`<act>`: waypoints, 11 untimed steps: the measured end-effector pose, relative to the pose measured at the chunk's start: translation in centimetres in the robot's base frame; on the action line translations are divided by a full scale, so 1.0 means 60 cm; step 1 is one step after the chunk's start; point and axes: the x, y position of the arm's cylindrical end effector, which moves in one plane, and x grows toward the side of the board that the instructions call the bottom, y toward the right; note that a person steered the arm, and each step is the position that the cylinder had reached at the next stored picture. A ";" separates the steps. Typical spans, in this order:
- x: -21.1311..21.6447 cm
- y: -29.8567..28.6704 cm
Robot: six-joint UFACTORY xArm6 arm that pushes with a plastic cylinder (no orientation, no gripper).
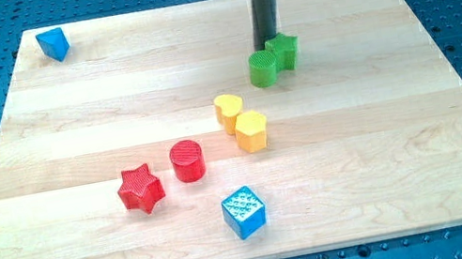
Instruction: Move your arm towards the heart
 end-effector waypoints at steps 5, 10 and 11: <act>0.109 -0.265; 0.196 -0.122; 0.283 -0.115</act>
